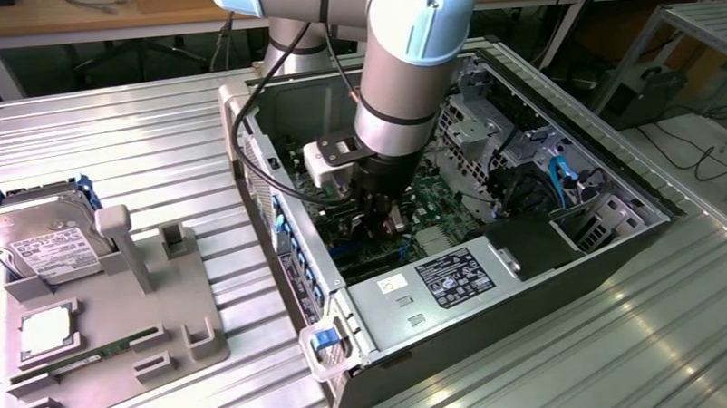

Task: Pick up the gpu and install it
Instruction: 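Insert the gpu into the slot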

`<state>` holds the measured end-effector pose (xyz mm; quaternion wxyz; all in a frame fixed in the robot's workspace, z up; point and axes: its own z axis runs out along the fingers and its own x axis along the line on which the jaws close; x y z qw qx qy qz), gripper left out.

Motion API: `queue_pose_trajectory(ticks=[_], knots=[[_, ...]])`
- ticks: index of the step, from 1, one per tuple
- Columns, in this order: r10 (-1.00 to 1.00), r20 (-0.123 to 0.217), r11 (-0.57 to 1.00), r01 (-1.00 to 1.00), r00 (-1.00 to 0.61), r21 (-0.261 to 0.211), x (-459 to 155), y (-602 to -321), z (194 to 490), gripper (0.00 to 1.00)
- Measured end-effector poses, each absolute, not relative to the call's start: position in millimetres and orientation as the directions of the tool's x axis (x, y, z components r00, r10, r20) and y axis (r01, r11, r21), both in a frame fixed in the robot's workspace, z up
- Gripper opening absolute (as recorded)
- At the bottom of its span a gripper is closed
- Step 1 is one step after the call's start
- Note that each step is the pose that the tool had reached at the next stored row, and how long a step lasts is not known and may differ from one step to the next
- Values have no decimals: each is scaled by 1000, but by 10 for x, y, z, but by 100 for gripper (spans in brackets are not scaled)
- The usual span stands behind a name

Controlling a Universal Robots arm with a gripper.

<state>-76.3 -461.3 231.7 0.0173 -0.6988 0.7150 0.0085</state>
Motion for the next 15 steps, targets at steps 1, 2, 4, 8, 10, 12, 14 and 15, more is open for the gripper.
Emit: queue_pose_trajectory(ticks=[1,2,4,8,10,12,14,15], knots=[[-999,-37,23,-1000,-23,-12,-763,-4613,2317,28],[-999,-37,23,-1000,-23,-12,-763,-4613,2317,28],[-999,-37,23,-1000,-23,-12,-762,-4613,2316,28],[-999,-37,23,-1000,-23,-12,-762,-4613,2316,28],[-999,-37,23,-1000,-23,-12,-762,-4613,2316,28],[-999,-37,23,-1000,-23,-12,-762,-4614,2316,28],[-999,-37,23,-1000,-23,-12,-762,-4613,2316,28],[-999,-37,23,-1000,-23,-12,-762,-4613,2316,28]])
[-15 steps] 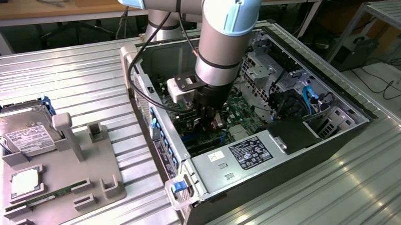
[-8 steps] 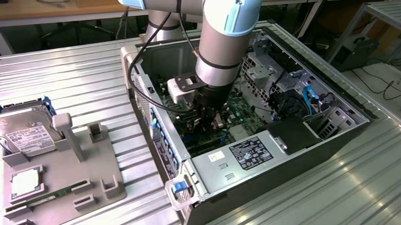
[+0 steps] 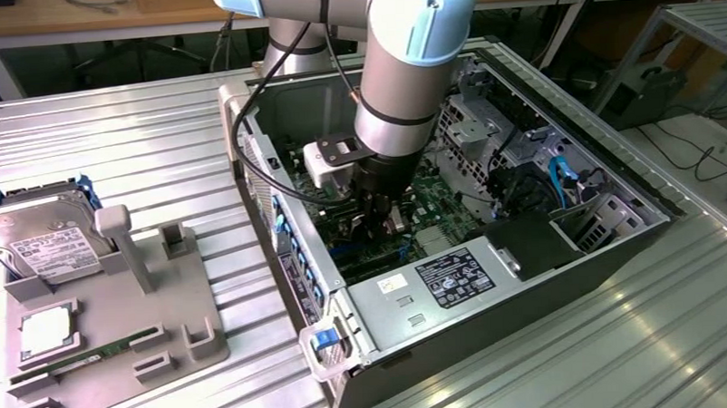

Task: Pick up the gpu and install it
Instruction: 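Insert the gpu into the slot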

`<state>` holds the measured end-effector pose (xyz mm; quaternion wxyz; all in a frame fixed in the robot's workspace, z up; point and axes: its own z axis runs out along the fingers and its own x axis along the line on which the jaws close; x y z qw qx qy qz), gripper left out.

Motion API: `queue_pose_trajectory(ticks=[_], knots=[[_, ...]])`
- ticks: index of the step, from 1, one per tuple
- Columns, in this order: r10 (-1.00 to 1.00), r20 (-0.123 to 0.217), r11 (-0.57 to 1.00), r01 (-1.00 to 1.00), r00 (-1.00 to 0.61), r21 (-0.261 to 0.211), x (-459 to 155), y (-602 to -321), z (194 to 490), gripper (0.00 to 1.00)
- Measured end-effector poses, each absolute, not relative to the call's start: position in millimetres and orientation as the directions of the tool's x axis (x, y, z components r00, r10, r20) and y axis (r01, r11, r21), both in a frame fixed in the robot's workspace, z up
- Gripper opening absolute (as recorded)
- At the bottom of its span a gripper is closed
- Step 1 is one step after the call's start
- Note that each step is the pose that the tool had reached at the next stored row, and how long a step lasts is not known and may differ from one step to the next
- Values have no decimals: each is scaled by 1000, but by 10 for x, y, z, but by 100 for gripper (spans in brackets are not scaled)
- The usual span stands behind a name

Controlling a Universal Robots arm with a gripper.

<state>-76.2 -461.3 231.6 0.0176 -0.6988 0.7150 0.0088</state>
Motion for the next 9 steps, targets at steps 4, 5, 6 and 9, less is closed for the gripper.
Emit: queue_pose_trajectory(ticks=[4,5,6,9], knots=[[-999,-37,23,-1000,-23,-12,-764,-4614,2315,28],[-999,-38,23,-1000,-23,-12,-767,-4614,2312,28],[-999,-37,23,-1000,-23,-12,-770,-4614,2311,28],[-999,-38,23,-1000,-23,-12,-771,-4613,2303,28]])
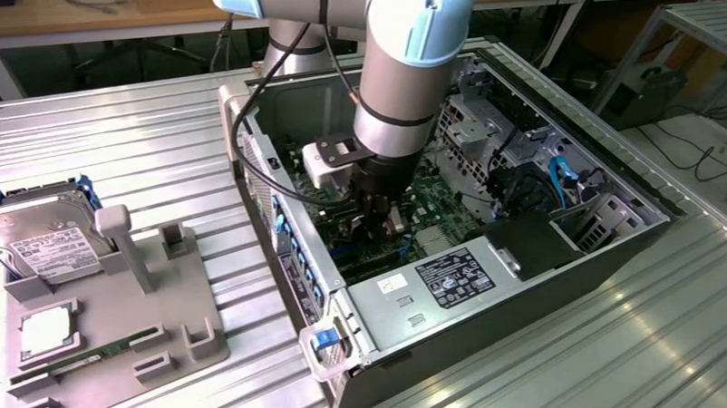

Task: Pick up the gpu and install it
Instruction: 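Insert the gpu into the slot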

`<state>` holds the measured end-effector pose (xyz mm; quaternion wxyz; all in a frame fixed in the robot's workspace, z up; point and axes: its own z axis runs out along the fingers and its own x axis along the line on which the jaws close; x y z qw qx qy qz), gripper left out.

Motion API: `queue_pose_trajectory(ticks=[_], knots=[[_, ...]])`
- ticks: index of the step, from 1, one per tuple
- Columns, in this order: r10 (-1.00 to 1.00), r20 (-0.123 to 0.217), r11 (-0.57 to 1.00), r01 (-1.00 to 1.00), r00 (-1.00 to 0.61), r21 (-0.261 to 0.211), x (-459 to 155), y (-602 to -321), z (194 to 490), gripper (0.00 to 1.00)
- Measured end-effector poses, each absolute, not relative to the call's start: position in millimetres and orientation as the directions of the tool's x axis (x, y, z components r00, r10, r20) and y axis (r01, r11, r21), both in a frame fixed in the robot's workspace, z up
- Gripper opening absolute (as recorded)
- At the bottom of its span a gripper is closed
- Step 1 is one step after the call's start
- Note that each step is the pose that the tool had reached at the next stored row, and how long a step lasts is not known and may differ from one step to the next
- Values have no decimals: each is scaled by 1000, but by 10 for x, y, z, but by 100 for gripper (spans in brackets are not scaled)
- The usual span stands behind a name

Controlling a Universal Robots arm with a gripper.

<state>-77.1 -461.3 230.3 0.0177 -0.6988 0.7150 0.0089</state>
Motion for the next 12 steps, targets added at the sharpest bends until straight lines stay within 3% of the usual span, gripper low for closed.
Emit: queue_pose_trajectory(ticks=[12], knots=[[-999,-37,23,-1000,-23,-11,-775,-4616,2201,28]])
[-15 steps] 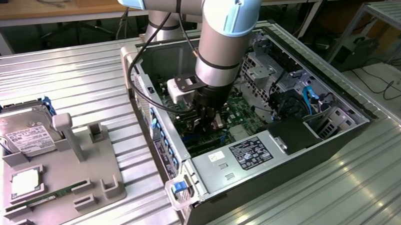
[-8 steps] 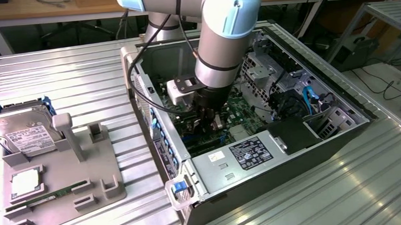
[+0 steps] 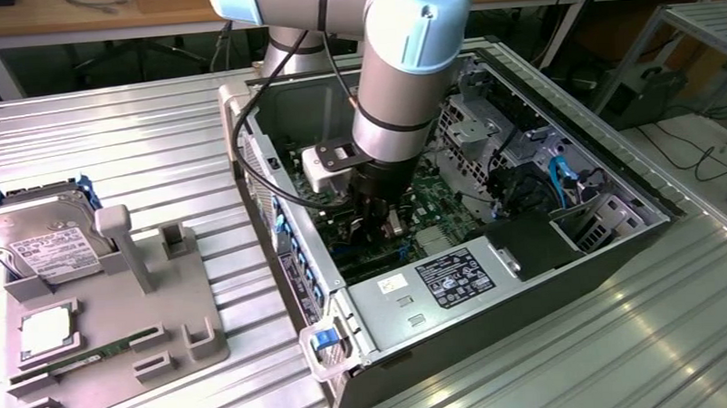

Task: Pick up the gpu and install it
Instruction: 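Insert the gpu into the slot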

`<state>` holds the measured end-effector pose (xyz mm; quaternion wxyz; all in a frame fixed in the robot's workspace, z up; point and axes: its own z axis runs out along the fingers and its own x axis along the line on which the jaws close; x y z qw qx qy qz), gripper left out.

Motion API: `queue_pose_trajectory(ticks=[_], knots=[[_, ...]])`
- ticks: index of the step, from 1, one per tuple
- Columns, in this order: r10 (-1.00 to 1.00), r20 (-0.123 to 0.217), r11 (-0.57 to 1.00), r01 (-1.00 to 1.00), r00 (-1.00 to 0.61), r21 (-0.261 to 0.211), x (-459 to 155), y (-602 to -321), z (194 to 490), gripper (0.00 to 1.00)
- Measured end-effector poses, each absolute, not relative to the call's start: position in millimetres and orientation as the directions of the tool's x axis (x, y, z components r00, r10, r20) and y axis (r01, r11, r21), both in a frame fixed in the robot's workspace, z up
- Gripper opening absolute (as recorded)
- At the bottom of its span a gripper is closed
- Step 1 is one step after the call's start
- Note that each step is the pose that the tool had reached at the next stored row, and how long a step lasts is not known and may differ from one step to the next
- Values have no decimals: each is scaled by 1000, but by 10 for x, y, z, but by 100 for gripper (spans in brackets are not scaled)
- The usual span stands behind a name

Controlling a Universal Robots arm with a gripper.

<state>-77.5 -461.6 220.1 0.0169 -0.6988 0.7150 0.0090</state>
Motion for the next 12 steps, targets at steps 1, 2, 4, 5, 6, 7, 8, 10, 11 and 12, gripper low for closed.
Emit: queue_pose_trajectory(ticks=[1,2,4,5,6,7,8,10,11,12], knots=[[-999,-37,23,-1000,-23,-11,-774,-4616,2201,28],[-999,-37,23,-1000,-23,-11,-774,-4614,2199,28],[-999,-43,23,-1000,-23,-14,-770,-4606,2176,29],[-999,-39,23,-1000,-23,-12,-772,-4610,2188,29],[-999,-39,23,-1000,-23,-12,-772,-4612,2192,29],[-999,-37,23,-1000,-23,-11,-773,-4613,2204,35],[-999,-38,23,-1000,-23,-12,-773,-4613,2211,35],[-999,-38,23,-1000,-23,-13,-773,-4612,2271,35],[-999,-38,23,-1000,-22,-14,-773,-4611,2318,35],[-999,-38,23,-1000,-23,-14,-773,-4610,2363,35]])
